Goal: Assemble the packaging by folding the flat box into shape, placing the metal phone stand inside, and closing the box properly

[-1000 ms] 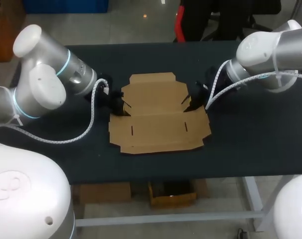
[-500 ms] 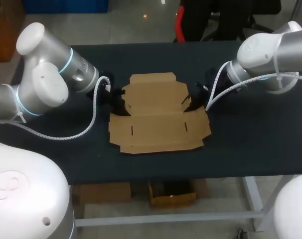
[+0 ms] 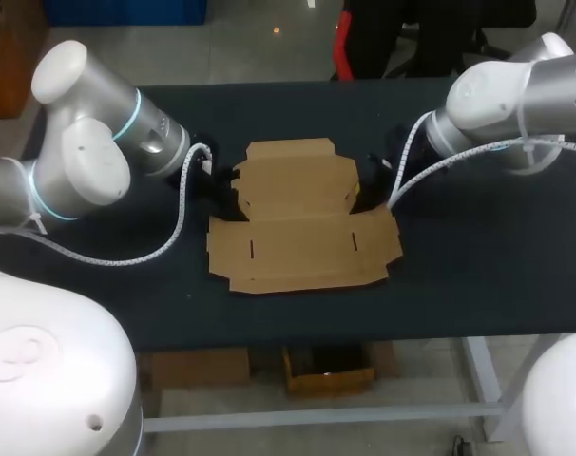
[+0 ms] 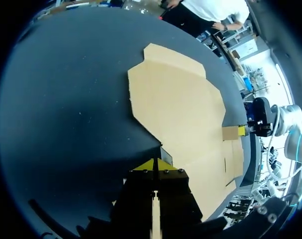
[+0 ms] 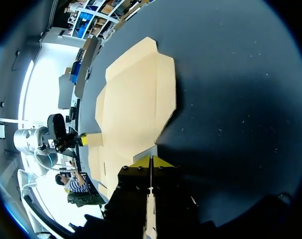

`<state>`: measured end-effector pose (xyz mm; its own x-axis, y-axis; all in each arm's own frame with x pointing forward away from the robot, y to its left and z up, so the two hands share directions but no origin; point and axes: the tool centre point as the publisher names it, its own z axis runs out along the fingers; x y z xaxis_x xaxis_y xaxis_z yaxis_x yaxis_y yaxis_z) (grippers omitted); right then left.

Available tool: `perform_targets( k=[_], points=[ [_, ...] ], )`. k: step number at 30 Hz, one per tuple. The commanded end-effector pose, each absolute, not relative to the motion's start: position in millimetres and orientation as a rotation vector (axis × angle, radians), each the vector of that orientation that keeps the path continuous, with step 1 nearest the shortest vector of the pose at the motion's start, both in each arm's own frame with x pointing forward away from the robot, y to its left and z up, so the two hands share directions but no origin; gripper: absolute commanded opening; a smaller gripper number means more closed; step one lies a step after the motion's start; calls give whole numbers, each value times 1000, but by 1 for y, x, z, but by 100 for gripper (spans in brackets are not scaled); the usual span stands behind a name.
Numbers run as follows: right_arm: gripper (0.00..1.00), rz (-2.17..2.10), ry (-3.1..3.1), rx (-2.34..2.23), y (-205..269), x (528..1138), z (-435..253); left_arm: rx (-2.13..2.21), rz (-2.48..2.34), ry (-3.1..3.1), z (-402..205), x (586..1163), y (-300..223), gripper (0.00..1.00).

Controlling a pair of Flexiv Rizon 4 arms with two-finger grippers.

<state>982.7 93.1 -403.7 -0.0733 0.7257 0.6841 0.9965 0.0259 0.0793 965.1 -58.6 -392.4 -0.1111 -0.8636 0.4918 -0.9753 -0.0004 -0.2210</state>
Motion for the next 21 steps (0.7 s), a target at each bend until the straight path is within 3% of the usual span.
perform_targets(
  k=[1, 21],
  points=[
    [0, -769, -1850, -1748, 96, 984, -406, 1955, 746, -2066, -383, 958, -59, 0],
    [0, -746, -1886, -1738, 107, 981, -403, 1907, 762, -2081, -384, 957, -80, 0]
  ],
)
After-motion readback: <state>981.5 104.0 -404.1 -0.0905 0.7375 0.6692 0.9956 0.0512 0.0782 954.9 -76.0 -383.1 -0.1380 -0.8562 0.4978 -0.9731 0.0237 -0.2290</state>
